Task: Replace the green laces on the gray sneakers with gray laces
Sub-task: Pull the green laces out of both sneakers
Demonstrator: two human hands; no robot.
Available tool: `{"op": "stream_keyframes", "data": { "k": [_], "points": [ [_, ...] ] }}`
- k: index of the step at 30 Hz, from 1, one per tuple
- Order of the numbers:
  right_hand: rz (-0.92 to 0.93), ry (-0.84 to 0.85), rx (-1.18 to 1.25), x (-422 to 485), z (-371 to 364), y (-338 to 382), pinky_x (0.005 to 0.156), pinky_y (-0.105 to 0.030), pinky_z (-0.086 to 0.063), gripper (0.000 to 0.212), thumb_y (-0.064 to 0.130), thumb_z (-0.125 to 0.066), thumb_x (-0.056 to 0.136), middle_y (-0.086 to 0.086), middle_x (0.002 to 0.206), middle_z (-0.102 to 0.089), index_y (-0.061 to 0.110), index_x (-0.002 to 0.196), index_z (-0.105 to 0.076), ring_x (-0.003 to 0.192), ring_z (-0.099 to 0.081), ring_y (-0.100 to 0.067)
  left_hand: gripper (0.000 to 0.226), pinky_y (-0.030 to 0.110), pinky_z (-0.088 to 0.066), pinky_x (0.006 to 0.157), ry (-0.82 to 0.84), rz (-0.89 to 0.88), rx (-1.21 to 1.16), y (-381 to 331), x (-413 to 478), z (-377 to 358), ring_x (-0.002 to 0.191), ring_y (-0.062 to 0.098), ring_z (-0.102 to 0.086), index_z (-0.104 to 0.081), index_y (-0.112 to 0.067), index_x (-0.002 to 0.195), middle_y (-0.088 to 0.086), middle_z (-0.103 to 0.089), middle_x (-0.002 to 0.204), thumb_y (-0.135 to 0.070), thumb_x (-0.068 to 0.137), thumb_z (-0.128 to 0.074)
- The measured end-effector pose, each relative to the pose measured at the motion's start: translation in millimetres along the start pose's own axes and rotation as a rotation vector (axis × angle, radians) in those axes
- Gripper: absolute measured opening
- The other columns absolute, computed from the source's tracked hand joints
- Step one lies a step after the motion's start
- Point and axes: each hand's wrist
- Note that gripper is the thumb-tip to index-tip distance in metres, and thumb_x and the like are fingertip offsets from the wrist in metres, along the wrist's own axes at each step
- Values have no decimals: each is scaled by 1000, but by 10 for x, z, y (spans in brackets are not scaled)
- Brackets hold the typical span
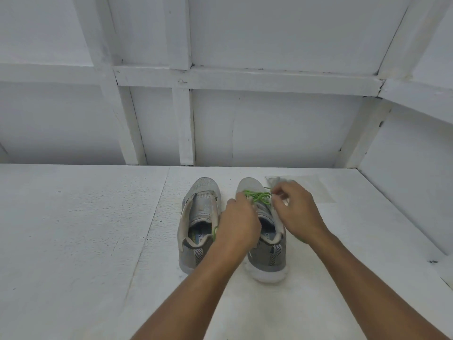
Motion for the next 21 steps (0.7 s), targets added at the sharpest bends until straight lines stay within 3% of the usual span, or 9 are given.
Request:
{"op": "stream_keyframes", "data": {
  "k": [3, 8, 13, 17, 21],
  "points": [
    [125, 105, -99, 137, -36, 24, 83, -23, -35, 9, 15, -60, 91, 4, 102, -55, 17, 97, -67, 100, -48, -13, 31, 41, -39, 82, -34, 66, -72, -8, 18, -98, 105, 38, -52, -38, -1, 121, 20, -48, 121, -26, 104, -32],
    [204, 286, -272, 292, -120, 51, 97, -33, -36, 13, 22, -60, 91, 4, 119, -56, 19, 100, -70, 113, -43, -17, 36, 46, -41, 89, -63, 141, -114, 27, 77, -257, 106, 40, -51, -39, 1, 120, 24, -50, 120, -30, 104, -29],
    [250, 348, -364, 356, -150, 44, 97, -33, -36, 18, 29, -59, 93, 5, 121, -57, 19, 102, -71, 116, -43, -17, 34, 46, -42, 90, -68, 214, -233, 57, 134, -323, 107, 39, -51, -41, 1, 117, 24, -49, 120, -29, 103, -31],
    [311, 389, -382, 361, -143, 30, 95, -36, -36, 15, 30, -56, 94, 6, 109, -59, 20, 95, -67, 112, -45, -18, 32, 44, -43, 89, -102, 270, -368, 51, 151, -344, 107, 37, -51, -45, 0, 116, 23, -51, 119, -27, 103, -32],
    [325, 284, -487, 409, -9, 4, 88, -36, -36, 12, 27, -49, 95, 6, 105, -58, 20, 93, -59, 108, -46, -18, 34, 36, -38, 79, -142, 337, -438, 18, 144, -376, 103, 33, -51, -46, -1, 116, 21, -50, 119, -27, 104, -28]
  ]
}}
Point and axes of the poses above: each hand's wrist, its own x-axis towards the middle knuckle, its own z-axis out of the back of the hand, y = z × x
